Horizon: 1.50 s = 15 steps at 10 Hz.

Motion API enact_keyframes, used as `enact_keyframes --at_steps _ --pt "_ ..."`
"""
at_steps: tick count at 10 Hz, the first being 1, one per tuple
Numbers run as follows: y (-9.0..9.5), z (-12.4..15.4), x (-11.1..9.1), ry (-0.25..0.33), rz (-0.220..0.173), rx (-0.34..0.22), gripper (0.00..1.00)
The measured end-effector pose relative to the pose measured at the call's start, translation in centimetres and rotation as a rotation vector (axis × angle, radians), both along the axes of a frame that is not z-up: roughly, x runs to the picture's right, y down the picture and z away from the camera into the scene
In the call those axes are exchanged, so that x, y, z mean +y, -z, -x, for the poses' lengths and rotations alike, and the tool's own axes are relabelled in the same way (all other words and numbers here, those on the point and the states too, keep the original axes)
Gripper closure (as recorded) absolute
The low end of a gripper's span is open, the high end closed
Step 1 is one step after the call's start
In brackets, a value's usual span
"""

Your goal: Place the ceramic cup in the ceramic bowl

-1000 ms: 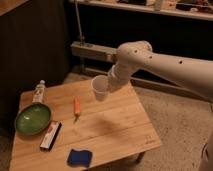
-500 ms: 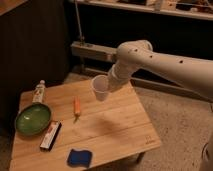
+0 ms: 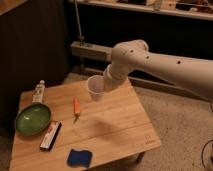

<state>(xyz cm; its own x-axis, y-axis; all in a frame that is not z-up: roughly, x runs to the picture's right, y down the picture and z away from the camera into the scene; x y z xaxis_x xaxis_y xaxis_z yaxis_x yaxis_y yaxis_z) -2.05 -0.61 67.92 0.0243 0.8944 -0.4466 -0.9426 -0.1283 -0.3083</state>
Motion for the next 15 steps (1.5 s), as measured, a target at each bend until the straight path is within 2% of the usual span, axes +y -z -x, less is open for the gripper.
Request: enact_keyframes --at_steps 3,4,5,7,8,10,11,12,13,15 --pt "2.9 9.4 2.5 0.126 -0.044 -0.076 1.00" --pt "3.5 11.7 3.2 0.160 -0.058 -0.090 1.00" --pt "4.3 15.7 4.2 0.211 -0.072 -0.115 1.00" --pt "4.8 20.6 4.9 0.265 -0.079 -0.152 1.00" --pt "4.8 23.6 4.8 0.269 -0.057 -0.210 1.00" --pt "4.2 25.4 4.3 0.253 -0.010 -0.327 1.00" --pt "3.1 26.5 3.6 0.244 0.028 -0.407 1.00" --pt "1.7 27.3 3.0 0.253 0.050 -0.458 1.00" --pt "0.2 28.1 2.6 0.281 0.054 -0.481 1.00" --pt "-1.3 29.5 3.3 0.361 0.031 -0.451 1.00"
